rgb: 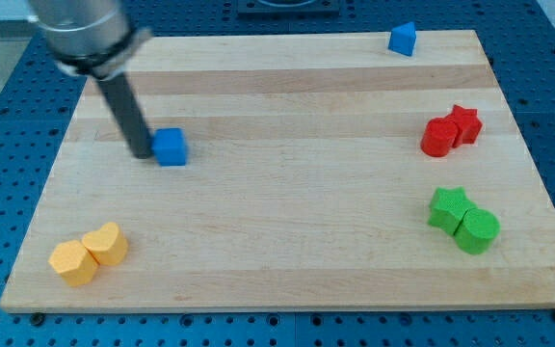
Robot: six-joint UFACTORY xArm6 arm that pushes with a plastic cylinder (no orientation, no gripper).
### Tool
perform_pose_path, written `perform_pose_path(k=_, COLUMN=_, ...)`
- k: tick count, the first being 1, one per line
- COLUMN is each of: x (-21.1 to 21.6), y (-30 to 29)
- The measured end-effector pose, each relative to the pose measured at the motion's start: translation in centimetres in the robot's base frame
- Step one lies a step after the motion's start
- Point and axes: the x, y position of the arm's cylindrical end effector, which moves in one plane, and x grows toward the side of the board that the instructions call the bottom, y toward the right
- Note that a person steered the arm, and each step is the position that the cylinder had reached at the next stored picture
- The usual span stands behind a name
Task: Move blue cube to the center
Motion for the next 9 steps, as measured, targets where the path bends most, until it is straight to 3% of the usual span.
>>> perform_pose_path(k=1, x=-1.0, y=5.1)
perform_pose_path(k=3, x=3.6, y=2.8)
perform_pose_path(k=4, x=2.3, y=8.2)
perform_pose_path(k=5, x=-2.1, y=15.5)
perform_pose_path(k=6, x=-5.4, y=17.8)
perform_pose_path(k=8, x=1.2, y=9.5)
perform_pose_path(k=9, x=0.3, y=2.9)
